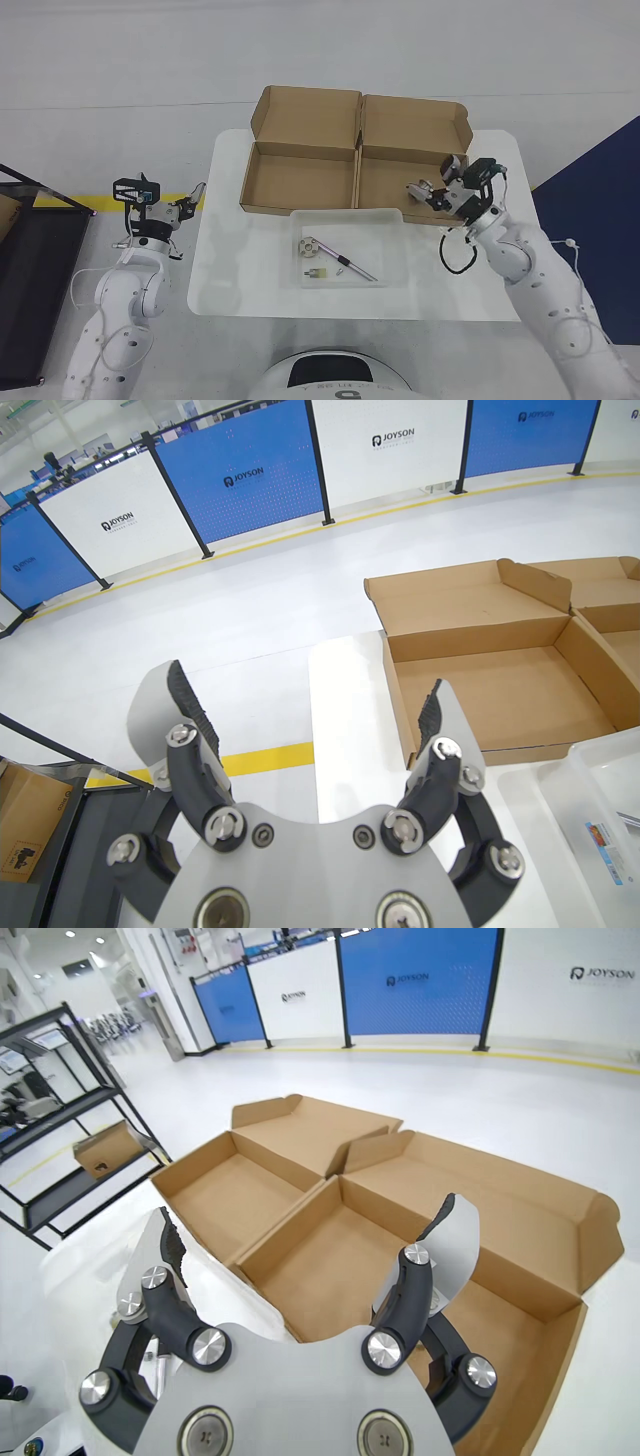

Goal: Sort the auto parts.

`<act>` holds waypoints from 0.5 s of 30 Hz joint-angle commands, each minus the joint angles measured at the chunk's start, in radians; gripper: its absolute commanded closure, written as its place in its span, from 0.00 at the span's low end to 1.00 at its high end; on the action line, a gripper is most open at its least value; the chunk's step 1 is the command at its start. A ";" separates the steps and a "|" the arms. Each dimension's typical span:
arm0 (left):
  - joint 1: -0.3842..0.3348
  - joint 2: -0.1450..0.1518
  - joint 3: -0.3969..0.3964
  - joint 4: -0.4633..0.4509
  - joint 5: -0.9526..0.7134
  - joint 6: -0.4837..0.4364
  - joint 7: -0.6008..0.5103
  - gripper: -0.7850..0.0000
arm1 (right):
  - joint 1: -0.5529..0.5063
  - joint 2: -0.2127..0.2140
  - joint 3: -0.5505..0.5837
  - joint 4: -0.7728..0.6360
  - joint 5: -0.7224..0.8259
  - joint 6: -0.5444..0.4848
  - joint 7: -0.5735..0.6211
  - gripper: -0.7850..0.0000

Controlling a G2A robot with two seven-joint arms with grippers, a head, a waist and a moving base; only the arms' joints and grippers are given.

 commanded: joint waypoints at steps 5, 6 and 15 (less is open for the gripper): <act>0.000 0.000 0.000 0.000 0.000 0.000 0.000 0.00 | 0.002 0.000 -0.001 0.003 0.000 0.002 0.001 0.00; 0.000 0.000 0.000 0.000 0.000 0.000 0.000 0.00 | 0.002 0.000 -0.001 0.003 0.000 0.002 0.001 0.00; 0.000 0.000 0.000 0.000 0.000 0.000 0.000 0.00 | 0.029 -0.007 -0.066 -0.039 -0.074 0.021 0.146 0.00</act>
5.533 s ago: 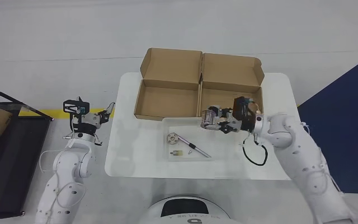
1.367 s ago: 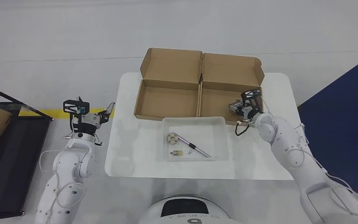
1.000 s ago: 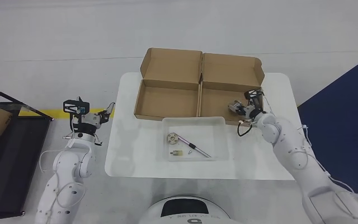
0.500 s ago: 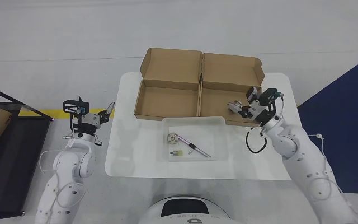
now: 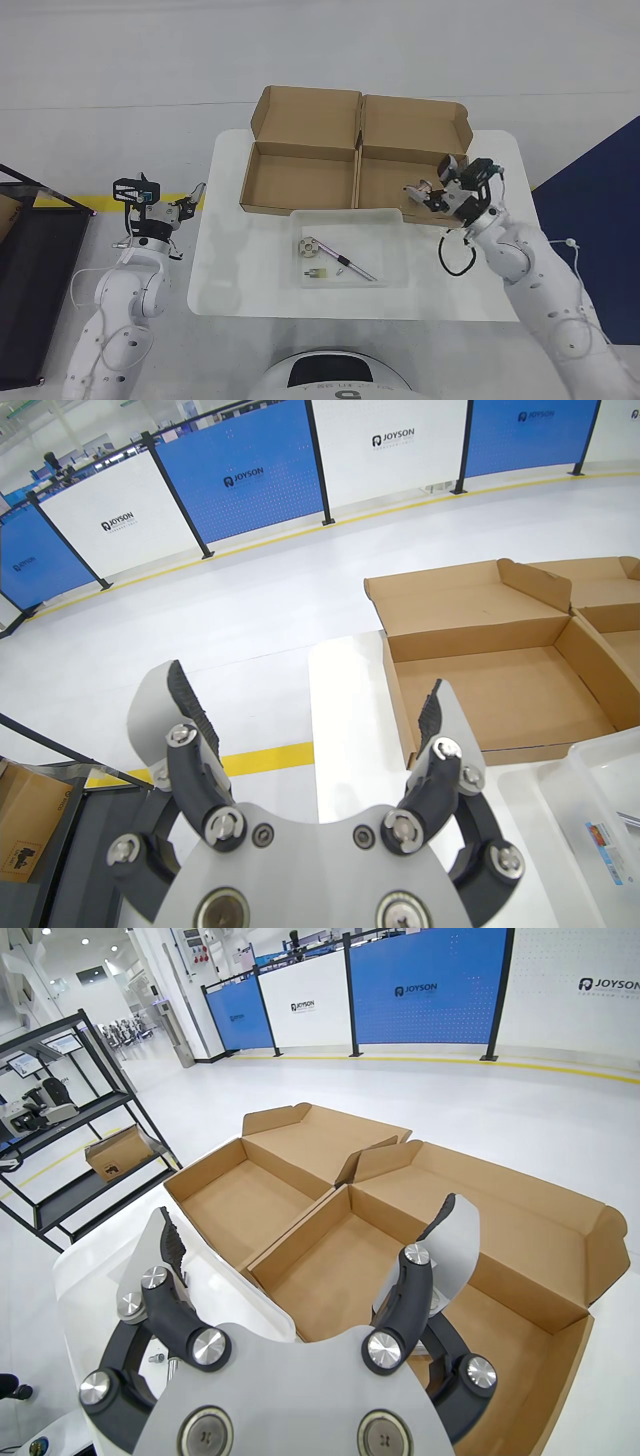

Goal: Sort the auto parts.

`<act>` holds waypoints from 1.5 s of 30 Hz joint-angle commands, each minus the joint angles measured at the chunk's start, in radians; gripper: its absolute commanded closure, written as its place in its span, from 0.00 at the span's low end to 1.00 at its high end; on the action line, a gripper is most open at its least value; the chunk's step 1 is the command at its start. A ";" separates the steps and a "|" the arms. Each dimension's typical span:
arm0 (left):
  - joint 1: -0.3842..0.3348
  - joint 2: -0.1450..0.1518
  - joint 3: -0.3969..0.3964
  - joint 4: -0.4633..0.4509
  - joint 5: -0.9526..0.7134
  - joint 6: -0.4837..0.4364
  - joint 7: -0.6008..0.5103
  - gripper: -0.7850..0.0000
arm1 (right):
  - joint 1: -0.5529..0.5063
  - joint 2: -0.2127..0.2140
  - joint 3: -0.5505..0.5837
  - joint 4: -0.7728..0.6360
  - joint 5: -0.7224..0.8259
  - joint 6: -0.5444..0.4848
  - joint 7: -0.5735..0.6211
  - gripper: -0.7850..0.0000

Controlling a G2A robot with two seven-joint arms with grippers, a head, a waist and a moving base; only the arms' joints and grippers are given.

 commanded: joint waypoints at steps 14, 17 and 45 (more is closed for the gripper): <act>0.000 0.000 0.000 0.000 0.000 0.000 0.000 0.00 | 0.091 -0.051 -0.350 -0.201 -0.389 0.156 0.623 0.58; 0.000 0.000 0.000 0.000 0.000 0.000 0.000 0.00 | 0.108 -0.065 -0.398 -0.201 -0.381 0.145 0.655 0.63; 0.000 0.000 0.000 0.000 0.000 0.000 0.000 0.00 | 0.298 -0.192 -0.643 0.078 -0.337 0.187 0.818 0.67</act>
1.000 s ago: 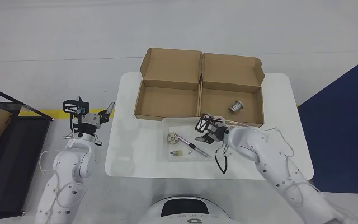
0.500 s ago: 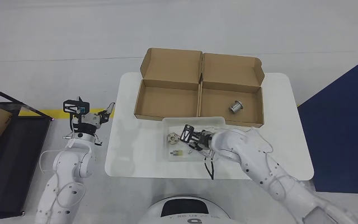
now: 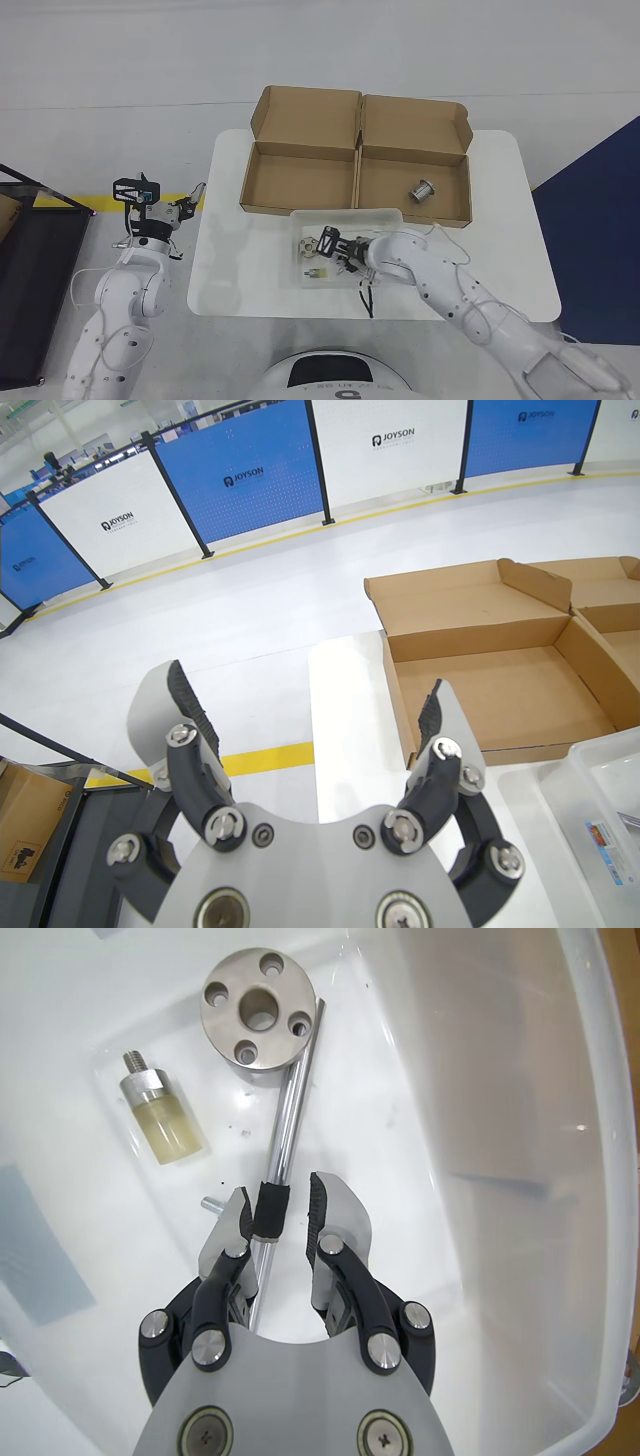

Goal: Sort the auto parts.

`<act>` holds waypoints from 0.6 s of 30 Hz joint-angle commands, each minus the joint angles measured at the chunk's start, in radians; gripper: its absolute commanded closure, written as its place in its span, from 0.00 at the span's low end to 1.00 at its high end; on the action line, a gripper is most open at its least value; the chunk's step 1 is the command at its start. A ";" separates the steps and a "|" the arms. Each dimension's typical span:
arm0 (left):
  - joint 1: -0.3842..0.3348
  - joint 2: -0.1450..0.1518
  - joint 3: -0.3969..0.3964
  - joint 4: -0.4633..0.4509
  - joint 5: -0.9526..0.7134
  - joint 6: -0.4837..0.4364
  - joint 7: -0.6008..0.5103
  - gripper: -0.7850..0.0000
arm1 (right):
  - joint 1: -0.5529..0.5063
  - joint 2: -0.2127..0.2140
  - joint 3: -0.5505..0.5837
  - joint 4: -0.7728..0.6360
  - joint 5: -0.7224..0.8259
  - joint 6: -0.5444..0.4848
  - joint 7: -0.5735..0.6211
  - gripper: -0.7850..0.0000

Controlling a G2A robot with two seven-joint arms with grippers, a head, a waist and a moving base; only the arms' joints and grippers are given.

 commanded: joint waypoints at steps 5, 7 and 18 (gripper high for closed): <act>0.000 0.000 0.000 0.000 0.000 0.000 0.000 0.00 | 0.021 -0.017 -0.017 0.046 0.001 0.010 0.032 0.69; 0.000 0.000 0.000 0.000 0.000 0.000 0.000 0.00 | 0.029 -0.024 -0.024 0.059 -0.001 0.012 0.043 0.74; 0.000 0.000 0.000 0.000 0.000 0.000 0.000 0.00 | 0.054 -0.050 -0.049 0.105 -0.021 0.019 0.075 1.00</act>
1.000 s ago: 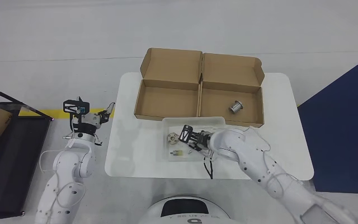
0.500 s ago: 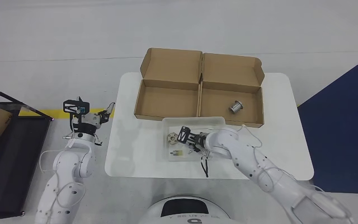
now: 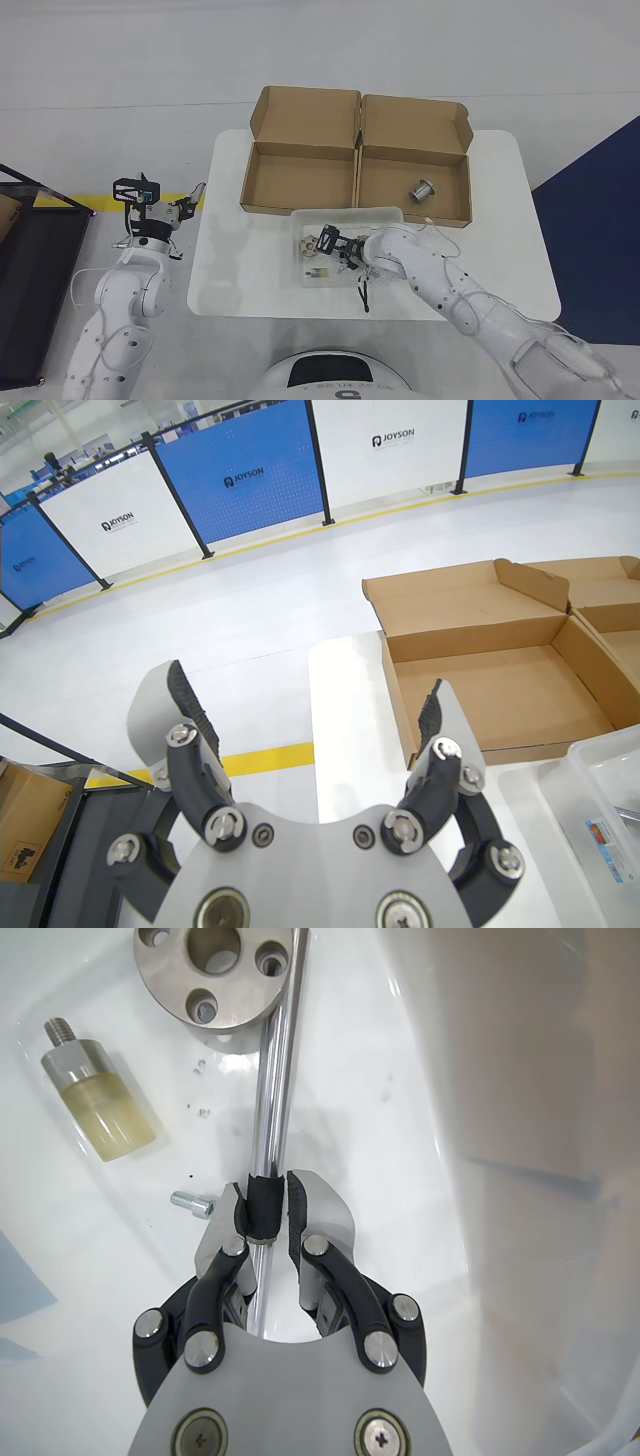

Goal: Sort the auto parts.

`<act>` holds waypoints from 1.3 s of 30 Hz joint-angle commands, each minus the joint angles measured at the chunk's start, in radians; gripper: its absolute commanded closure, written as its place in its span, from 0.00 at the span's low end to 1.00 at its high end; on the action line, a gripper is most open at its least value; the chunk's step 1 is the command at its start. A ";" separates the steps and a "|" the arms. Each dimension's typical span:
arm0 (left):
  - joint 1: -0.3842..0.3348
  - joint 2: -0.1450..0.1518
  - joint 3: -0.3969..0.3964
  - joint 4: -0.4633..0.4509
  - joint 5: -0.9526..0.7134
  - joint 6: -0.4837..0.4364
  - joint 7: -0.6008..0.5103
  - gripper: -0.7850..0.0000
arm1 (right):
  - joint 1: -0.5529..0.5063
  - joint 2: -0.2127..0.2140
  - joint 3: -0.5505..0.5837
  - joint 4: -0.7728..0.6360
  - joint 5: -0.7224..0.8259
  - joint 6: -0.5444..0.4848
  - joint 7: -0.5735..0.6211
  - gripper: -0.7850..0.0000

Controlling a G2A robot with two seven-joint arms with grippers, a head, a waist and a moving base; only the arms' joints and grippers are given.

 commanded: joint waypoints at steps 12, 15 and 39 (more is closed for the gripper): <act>0.000 0.000 0.000 0.000 0.000 0.000 0.000 0.00 | -0.094 0.044 0.091 -0.163 -0.081 -0.031 -0.065 1.00; 0.000 0.000 0.000 0.000 0.000 0.000 0.000 0.00 | -0.141 0.066 0.141 -0.223 -0.108 -0.031 -0.077 1.00; 0.000 0.000 0.000 0.000 0.000 0.000 0.000 0.00 | -0.133 0.054 0.158 -0.167 -0.087 -0.056 -0.028 0.85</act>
